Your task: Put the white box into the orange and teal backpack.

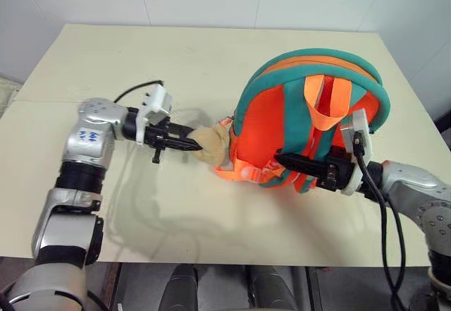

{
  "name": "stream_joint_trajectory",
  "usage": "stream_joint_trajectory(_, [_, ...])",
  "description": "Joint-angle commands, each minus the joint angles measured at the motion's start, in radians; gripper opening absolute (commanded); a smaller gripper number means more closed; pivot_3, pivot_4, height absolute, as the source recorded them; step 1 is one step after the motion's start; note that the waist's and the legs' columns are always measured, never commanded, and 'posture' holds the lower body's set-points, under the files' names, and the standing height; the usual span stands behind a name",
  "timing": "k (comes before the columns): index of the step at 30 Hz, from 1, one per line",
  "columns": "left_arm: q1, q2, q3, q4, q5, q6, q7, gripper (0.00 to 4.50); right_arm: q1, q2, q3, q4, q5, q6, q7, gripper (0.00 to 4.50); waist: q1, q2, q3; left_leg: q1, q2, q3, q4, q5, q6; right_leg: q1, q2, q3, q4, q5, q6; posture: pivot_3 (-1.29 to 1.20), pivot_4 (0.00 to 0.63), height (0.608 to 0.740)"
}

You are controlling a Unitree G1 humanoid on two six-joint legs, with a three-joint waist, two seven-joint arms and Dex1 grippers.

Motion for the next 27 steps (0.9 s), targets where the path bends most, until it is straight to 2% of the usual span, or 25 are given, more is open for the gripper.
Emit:
stream_joint_trajectory(1, [0.057,0.047,0.074,-0.160,-0.068,0.083,0.052,2.31,0.026,-0.061,-0.061,-0.050,-0.106,-0.120,0.083,2.13,0.000,0.000,0.000,0.000,0.000,0.000,0.000,0.000,0.000,0.000,0.000,0.000,0.000,0.000,0.000,0.00,0.150,0.740])
stream_joint_trajectory(4, [0.134,0.065,0.128,-0.246,-0.115,0.134,0.099,3.26,0.097,-0.108,-0.113,-0.039,-0.183,-0.184,0.133,3.15,0.000,0.000,0.000,0.000,0.000,0.000,0.000,0.000,0.000,0.001,0.000,0.000,-0.001,0.000,0.000,0.00,0.150,0.740])
stream_joint_trajectory(8, [0.246,0.082,0.166,-0.330,-0.138,0.153,0.143,4.49,0.207,-0.156,-0.245,-0.010,-0.202,-0.198,0.210,4.48,0.002,0.000,0.000,0.001,0.000,0.000,0.001,0.000,0.000,0.002,0.000,0.000,-0.001,0.000,0.000,0.00,0.150,0.740])
stream_joint_trajectory(14, [0.356,0.116,0.214,-0.340,-0.147,0.152,0.172,4.49,0.401,-0.209,-0.374,0.096,-0.328,-0.279,0.356,4.48,0.002,0.000,0.000,0.010,0.000,0.000,0.000,0.000,0.000,0.013,0.000,0.000,-0.005,0.000,0.000,0.00,0.150,0.740])
stream_joint_trajectory(20, [0.357,0.143,0.237,-0.295,-0.135,0.093,0.190,4.49,0.366,-0.218,-0.373,0.212,-0.386,-0.357,0.406,4.48,-0.007,0.000,0.000,0.016,0.000,0.005,0.000,-0.001,0.001,0.019,-0.001,0.003,-0.009,0.000,0.000,0.00,0.150,0.740])
stream_joint_trajectory(27, [0.368,0.163,0.251,-0.285,-0.135,0.029,0.168,4.49,0.319,-0.236,-0.361,0.285,-0.416,-0.380,0.447,4.48,-0.004,0.000,0.000,0.016,0.000,0.005,-0.002,-0.002,0.001,0.019,-0.001,0.003,-0.009,0.001,0.000,0.00,0.150,0.740])
